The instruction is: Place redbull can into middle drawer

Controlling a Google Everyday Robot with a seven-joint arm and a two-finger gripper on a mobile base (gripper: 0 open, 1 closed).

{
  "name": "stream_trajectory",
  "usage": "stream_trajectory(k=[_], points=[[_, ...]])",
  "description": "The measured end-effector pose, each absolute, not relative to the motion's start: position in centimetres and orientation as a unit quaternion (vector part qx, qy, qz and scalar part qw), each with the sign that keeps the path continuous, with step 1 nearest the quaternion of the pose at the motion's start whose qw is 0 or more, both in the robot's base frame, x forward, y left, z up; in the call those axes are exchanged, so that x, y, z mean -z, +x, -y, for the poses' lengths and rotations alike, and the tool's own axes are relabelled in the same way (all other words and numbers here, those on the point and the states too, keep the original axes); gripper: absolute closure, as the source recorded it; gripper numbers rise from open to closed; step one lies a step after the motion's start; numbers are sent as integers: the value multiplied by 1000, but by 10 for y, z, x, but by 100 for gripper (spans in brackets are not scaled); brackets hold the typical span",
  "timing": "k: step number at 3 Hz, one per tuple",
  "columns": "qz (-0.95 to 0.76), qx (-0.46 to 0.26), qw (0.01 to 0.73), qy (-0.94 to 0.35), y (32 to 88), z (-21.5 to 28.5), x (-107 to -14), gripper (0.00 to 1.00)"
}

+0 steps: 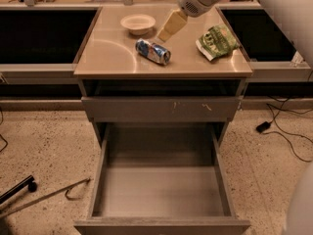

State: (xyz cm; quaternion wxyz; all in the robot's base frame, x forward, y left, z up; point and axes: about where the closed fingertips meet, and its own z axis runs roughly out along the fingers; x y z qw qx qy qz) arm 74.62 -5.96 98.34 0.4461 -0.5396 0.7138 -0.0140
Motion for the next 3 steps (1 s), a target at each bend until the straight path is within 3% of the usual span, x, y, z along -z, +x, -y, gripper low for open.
stream_trajectory(k=[3], points=[[-760,-53,432,-483,805,32,-932,0]])
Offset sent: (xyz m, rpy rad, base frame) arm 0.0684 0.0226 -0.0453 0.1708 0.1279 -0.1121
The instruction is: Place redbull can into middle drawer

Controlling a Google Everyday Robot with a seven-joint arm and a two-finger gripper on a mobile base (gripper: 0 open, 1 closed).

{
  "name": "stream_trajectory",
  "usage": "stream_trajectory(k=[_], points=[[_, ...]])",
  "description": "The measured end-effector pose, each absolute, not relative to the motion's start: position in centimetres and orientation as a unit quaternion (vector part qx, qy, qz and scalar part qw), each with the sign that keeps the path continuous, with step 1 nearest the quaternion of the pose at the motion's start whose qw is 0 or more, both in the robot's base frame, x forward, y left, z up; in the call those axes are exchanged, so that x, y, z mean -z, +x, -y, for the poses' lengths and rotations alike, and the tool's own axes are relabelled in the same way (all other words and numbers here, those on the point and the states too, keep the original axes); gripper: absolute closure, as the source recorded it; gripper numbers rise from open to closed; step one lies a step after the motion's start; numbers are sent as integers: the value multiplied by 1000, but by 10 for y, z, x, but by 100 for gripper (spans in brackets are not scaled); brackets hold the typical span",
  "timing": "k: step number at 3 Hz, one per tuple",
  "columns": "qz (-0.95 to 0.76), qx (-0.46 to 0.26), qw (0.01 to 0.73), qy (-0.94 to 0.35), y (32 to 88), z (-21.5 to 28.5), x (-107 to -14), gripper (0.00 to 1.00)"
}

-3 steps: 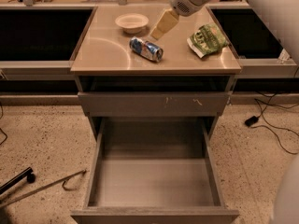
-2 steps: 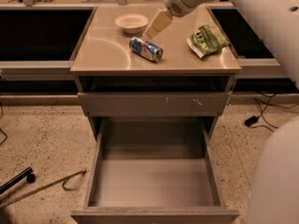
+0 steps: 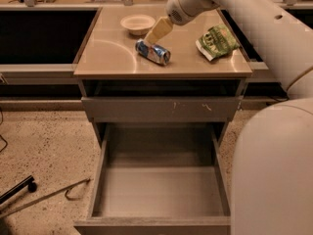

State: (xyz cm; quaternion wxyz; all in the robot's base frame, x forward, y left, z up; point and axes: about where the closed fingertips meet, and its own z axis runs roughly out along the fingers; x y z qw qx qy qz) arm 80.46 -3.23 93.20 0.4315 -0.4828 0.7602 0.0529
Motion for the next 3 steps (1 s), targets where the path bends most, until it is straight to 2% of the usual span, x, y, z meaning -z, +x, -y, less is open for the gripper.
stream_trajectory(k=[1,3], points=[[-770,-81,402,-489,808,19,-906,0],[-768,-102,405,-485,815,15,-895,0]])
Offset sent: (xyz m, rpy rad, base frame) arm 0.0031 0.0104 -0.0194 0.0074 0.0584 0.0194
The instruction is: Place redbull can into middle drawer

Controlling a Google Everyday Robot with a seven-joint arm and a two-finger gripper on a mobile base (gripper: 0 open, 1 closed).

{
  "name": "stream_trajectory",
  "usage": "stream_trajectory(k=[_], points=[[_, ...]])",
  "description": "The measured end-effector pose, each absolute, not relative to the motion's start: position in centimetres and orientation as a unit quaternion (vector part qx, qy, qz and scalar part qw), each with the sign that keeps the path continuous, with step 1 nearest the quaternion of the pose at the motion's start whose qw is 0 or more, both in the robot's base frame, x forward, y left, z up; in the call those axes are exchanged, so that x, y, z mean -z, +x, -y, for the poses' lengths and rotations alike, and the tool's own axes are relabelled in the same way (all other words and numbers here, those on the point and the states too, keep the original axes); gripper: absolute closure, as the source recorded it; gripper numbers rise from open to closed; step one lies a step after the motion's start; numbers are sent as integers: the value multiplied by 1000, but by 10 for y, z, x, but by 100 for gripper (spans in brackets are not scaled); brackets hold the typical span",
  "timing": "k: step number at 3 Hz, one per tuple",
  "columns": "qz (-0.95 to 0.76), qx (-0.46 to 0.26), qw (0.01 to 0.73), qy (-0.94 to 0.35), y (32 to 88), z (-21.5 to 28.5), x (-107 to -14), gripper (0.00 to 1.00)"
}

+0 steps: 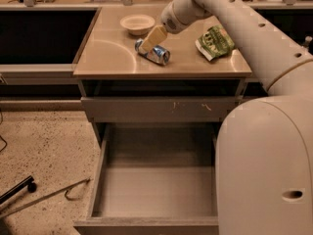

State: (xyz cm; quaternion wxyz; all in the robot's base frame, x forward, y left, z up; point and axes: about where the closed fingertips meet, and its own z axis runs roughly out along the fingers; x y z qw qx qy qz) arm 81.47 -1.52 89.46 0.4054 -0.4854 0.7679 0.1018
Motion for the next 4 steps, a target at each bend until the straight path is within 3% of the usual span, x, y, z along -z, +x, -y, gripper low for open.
stream_trajectory(k=[4], points=[[-782,-168,364,-476,839,0,-836,0]])
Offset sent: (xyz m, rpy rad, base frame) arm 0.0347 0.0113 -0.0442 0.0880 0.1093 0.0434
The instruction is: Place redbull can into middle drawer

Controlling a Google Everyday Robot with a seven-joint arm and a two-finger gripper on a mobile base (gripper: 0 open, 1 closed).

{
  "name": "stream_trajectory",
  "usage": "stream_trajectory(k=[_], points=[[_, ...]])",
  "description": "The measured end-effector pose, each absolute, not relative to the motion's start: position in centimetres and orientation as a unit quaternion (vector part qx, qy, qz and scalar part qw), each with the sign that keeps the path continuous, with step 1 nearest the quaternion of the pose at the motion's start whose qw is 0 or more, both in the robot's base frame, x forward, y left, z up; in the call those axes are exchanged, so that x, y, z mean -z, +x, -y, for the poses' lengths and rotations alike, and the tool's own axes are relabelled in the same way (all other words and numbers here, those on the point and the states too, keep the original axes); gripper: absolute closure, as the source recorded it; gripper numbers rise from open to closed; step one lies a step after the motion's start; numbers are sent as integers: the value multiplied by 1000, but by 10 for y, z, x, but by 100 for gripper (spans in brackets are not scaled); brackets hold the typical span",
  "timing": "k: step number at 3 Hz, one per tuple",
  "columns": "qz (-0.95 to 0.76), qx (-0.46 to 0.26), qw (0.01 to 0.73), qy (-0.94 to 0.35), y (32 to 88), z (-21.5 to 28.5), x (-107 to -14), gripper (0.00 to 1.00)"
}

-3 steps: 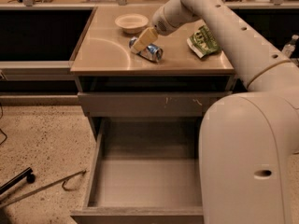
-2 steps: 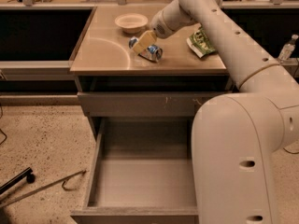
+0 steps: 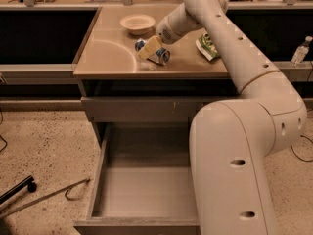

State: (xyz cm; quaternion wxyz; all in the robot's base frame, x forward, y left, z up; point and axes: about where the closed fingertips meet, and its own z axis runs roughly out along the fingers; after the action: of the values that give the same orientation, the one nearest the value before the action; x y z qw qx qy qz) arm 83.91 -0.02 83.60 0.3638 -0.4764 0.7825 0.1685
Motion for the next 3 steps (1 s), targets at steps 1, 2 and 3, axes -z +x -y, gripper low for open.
stream_trajectory(k=[1,2,3], points=[[-788,-172,352,-474,838,2,-828,15],[-788,-172,352,-474,838,2,-828,40],[-788,-172,352,-474,838,2,-828,62]])
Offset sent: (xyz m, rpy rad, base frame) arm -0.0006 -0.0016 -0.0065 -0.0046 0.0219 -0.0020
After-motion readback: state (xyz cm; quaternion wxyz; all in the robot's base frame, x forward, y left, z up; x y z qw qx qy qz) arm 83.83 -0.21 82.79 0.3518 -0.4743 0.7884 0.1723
